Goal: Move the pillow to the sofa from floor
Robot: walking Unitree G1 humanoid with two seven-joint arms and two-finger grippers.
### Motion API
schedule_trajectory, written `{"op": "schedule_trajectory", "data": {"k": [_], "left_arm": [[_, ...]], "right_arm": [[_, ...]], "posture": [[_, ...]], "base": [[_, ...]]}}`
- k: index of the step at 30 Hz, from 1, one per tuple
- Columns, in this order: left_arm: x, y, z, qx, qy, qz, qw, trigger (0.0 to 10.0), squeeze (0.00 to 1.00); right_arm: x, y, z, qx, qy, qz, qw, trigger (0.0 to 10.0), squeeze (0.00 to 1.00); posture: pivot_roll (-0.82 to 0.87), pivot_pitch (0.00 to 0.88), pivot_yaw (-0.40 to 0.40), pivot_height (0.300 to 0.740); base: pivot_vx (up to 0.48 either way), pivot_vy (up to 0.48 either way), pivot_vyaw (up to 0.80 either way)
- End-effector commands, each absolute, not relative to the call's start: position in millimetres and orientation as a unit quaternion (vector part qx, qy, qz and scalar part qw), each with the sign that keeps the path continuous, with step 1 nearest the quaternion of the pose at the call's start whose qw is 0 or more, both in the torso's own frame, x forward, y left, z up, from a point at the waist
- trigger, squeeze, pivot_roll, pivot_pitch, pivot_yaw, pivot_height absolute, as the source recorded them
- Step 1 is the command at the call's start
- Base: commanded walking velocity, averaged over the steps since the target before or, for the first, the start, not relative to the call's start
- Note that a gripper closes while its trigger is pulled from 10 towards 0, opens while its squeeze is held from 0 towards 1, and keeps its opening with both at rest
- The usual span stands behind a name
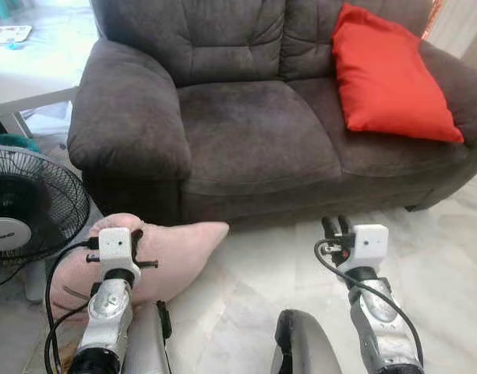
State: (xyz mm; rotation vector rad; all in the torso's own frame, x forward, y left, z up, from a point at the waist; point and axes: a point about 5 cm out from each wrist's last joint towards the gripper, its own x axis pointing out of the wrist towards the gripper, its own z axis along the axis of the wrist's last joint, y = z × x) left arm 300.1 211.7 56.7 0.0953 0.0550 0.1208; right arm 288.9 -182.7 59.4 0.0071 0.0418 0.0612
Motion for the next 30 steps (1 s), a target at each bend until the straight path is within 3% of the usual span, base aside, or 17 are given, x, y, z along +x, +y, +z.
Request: {"op": "schedule_trajectory", "data": {"k": [1,14,30], "left_arm": [[309.1,206.4,84.4,0.056,-0.047,0.050,0.996,10.0,0.00],[307.5,203.5,84.7,0.062,-0.047,0.046,0.996,10.0,0.00],[306.2,201.4,84.0,0.060,-0.044,0.042,0.996,10.0,0.00]], "right_arm": [[287.1,-182.7,55.5,0.001,0.027,0.031,0.999,10.0,0.00],[284.2,-179.7,49.7,0.010,0.033,0.031,0.999,10.0,0.00],[282.3,-180.2,47.4,0.015,0.031,0.028,0.999,10.0,0.00]], "posture": [[0.12,0.047,-0.091,0.567],[0.12,0.052,-0.083,0.631],[0.12,0.054,-0.077,0.631]], "base": [[0.000,0.000,0.00],[0.000,0.000,0.00],[0.000,0.000,0.00]]}}
